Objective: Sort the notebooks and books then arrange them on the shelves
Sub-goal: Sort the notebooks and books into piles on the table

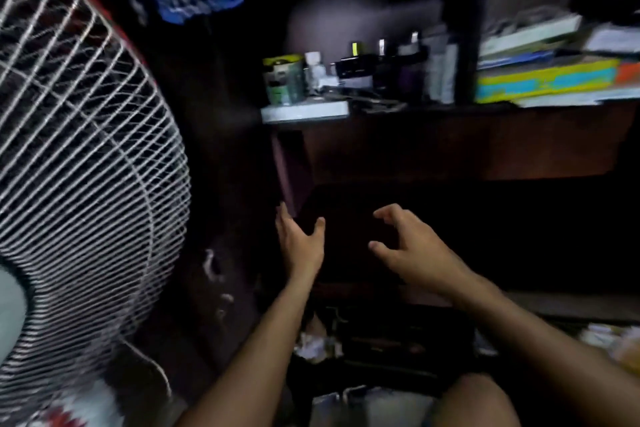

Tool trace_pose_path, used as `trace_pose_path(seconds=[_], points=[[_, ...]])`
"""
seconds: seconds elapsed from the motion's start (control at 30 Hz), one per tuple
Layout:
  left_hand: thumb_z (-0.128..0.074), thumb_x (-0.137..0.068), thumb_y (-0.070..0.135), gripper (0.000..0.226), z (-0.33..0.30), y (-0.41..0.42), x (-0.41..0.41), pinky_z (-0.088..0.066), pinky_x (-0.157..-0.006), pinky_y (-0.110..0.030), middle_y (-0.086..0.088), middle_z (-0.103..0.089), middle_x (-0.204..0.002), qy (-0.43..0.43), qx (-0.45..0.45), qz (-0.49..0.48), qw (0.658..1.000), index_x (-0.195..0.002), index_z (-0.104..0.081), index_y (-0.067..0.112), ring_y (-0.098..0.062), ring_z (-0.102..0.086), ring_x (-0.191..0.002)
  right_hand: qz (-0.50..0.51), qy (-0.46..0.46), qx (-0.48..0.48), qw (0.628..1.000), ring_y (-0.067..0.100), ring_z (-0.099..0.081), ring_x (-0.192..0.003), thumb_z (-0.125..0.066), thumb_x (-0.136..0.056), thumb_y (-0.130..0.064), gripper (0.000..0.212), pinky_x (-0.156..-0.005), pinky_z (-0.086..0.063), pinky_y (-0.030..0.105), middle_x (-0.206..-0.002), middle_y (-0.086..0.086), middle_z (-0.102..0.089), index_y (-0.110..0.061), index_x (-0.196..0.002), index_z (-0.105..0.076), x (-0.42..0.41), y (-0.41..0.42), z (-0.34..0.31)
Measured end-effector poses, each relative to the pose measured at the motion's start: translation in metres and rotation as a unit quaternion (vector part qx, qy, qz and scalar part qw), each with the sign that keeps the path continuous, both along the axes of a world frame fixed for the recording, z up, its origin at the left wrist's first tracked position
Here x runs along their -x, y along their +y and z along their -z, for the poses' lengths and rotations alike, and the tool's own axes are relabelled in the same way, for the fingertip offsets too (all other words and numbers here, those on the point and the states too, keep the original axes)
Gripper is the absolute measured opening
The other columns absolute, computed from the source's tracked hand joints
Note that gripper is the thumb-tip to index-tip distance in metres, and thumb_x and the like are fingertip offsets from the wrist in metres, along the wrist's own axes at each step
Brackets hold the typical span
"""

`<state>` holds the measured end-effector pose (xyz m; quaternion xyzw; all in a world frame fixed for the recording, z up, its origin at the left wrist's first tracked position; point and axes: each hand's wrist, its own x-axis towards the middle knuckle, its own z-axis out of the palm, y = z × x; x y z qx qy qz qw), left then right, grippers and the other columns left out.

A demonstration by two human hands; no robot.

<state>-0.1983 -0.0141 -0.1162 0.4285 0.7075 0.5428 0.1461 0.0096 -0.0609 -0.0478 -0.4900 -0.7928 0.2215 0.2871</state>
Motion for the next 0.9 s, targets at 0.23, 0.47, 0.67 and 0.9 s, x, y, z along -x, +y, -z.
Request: trace_pose_path(seconds=[0.23, 0.47, 0.67, 0.9], points=[[-0.072, -0.091, 0.032, 0.098, 0.015, 0.089, 0.034, -0.022, -0.122, -0.038, -0.015, -0.015, -0.164, -0.029, 0.022, 0.001, 0.999, -0.16, -0.005, 0.01, -0.031, -0.02, -0.151, -0.1, -0.144, -0.039, 0.984, 0.03, -0.046, -0.129, -0.064, -0.091, -0.038, 0.069, -0.103, -0.047, 0.049, -0.143, 0.003, -0.041, -0.031, -0.149, -0.026, 0.097, 0.08, -0.009], [-0.069, -0.089, 0.044, 0.074, 0.034, 0.149, 0.03, -0.041, -0.107, -0.043, -0.012, -0.037, -0.144, 0.024, 0.062, -0.143, 0.987, -0.148, -0.034, 0.018, -0.035, -0.046, -0.129, -0.091, -0.054, 0.019, 0.994, 0.022, -0.044, -0.13, -0.063, -0.094, -0.038, 0.061, -0.104, -0.046, 0.039, -0.144, -0.003, -0.039, -0.037, -0.146, -0.03, 0.107, 0.154, 0.031], [-0.059, -0.095, 0.049, 0.032, 0.042, 0.17, 0.023, -0.054, -0.086, -0.037, 0.006, -0.064, -0.103, 0.019, 0.011, -0.163, 0.986, -0.118, -0.05, 0.029, -0.023, -0.064, -0.1, -0.116, 0.148, 0.037, 0.981, 0.015, -0.038, -0.139, -0.054, -0.098, -0.049, 0.065, -0.111, -0.038, 0.032, -0.156, -0.006, -0.033, -0.032, -0.155, -0.027, 0.087, 0.19, 0.111], [-0.076, -0.087, 0.016, 0.025, 0.03, 0.143, -0.014, -0.057, -0.087, -0.031, 0.003, -0.073, -0.095, 0.015, -0.016, -0.064, 0.998, -0.109, -0.063, 0.019, -0.008, -0.07, -0.086, -0.122, 0.255, 0.058, 0.958, 0.02, -0.026, -0.146, -0.059, -0.096, -0.015, 0.073, -0.118, -0.029, 0.037, -0.162, -0.002, -0.025, -0.032, -0.157, -0.023, 0.077, 0.195, 0.115]])
